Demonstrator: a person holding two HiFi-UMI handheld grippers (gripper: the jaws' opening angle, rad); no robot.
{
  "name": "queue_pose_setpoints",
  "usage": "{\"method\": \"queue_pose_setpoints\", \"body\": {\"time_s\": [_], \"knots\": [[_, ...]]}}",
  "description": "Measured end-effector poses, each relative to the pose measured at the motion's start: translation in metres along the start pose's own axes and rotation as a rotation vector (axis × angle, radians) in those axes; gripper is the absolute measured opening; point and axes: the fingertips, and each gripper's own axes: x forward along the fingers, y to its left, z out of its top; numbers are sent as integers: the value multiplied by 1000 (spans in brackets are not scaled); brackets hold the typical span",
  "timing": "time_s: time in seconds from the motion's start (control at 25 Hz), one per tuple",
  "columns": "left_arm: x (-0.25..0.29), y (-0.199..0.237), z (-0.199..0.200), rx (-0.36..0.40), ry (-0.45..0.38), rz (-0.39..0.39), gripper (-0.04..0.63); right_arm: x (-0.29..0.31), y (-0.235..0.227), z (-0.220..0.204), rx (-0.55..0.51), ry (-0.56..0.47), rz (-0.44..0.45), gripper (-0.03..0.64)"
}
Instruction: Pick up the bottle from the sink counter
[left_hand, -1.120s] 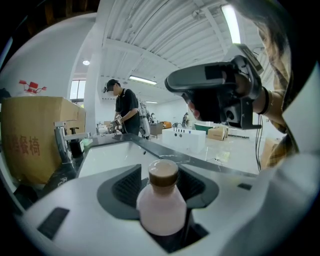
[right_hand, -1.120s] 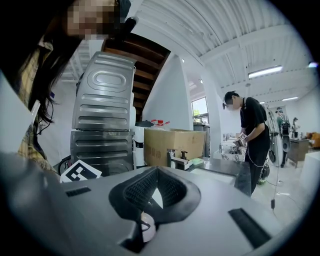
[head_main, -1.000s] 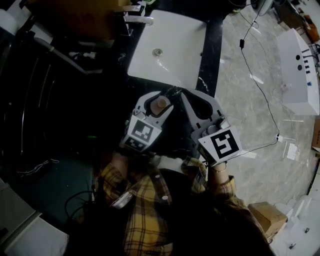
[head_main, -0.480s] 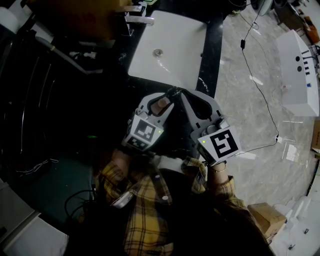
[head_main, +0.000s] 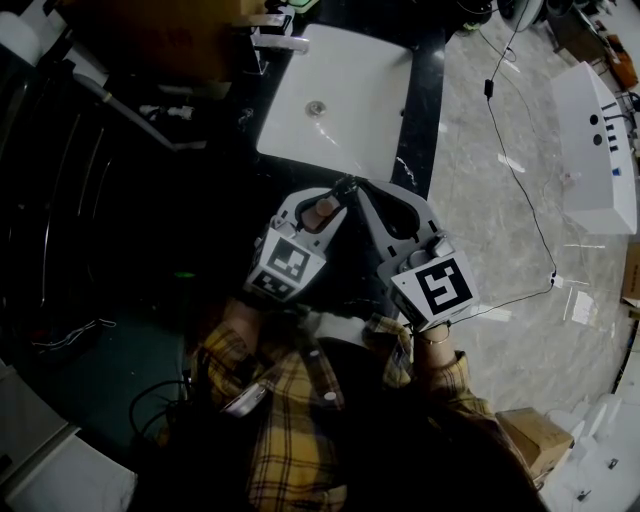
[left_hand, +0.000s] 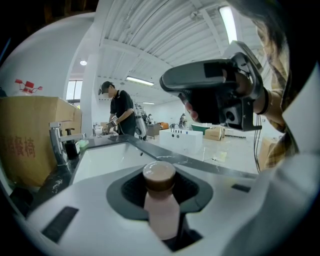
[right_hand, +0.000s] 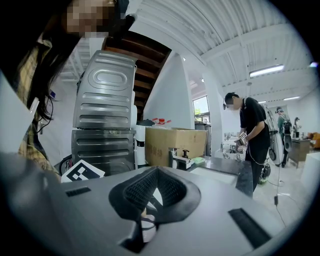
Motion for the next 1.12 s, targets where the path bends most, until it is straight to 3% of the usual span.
{"method": "queue_pose_setpoints", "body": {"time_s": [0.36, 0.8, 1.12], "knots": [[-13, 8, 8, -29, -6, 25, 117, 0, -2, -2, 2, 6, -3, 15], [-40, 23, 69, 4, -101, 65, 117, 5, -1, 10, -30, -13, 9, 15], [-68, 32, 119, -27, -209, 105, 117, 7, 1, 31, -63, -57, 22, 15]]}}
